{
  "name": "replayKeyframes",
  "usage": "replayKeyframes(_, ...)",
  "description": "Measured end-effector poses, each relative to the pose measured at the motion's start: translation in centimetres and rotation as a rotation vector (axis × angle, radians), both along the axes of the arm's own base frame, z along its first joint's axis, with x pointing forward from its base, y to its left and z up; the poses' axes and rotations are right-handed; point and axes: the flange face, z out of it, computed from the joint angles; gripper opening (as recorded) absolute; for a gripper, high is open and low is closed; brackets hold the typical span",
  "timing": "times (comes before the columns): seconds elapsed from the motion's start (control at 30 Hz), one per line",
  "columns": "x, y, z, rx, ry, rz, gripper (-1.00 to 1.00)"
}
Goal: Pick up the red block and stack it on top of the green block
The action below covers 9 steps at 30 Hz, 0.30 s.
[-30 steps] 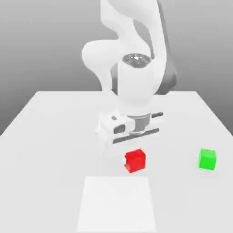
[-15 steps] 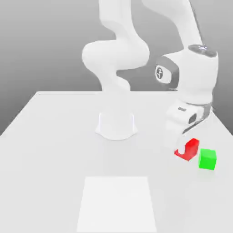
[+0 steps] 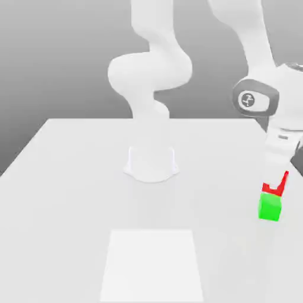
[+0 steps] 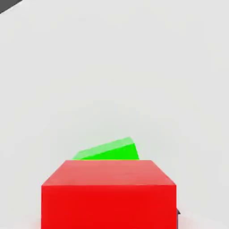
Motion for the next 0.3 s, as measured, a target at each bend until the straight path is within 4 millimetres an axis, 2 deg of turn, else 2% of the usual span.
replayKeyframes(0.2,-0.1,0.0,-0.4,0.0,0.001,0.001,1.0)
replayKeyframes(0.3,-0.1,0.2,1.6,-0.001,0.0,0.004,1.0)
